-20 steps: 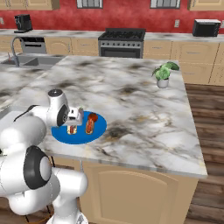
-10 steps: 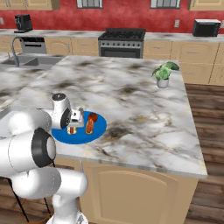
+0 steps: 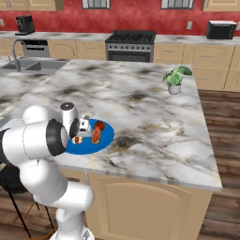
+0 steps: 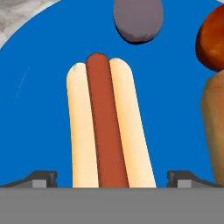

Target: Place one cooked food and one vegetable from the large plate to each tupperware container.

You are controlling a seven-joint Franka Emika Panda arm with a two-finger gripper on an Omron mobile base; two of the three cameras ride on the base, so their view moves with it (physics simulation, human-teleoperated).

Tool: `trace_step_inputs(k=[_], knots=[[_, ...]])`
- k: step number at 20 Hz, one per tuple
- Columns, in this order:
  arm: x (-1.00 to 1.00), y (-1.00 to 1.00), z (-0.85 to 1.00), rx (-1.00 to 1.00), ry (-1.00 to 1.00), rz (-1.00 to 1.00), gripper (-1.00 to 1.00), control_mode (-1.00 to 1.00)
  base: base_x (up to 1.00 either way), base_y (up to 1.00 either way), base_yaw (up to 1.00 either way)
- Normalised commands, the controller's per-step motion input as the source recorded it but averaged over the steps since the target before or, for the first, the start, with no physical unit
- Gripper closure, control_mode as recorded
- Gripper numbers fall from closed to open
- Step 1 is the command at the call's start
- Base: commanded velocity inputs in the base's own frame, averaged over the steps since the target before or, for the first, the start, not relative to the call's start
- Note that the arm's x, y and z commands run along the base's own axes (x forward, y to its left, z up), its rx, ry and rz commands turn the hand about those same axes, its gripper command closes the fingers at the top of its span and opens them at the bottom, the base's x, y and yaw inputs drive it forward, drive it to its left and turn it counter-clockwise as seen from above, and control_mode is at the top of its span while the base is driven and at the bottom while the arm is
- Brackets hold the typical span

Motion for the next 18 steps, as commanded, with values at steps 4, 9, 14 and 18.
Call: trace_step_inputs(k=[4, 9, 14, 18], knots=[[0.28, 0.06, -0.31, 0.00, 0.00, 0.00, -1.00, -1.00, 0.00, 0.00, 0.00], [0.15, 0.05, -0.33, 0.00, 0.00, 0.00, -1.00, -1.00, 0.00, 0.00, 0.00], [0.00, 0.37, -0.58, 0.00, 0.00, 0.03, 1.00, -1.00, 0.00, 0.00, 0.00], [-0.24, 0.35, -0.29, 0.02, 0.00, 0.03, 1.00, -1.00, 0.00, 0.00, 0.00]])
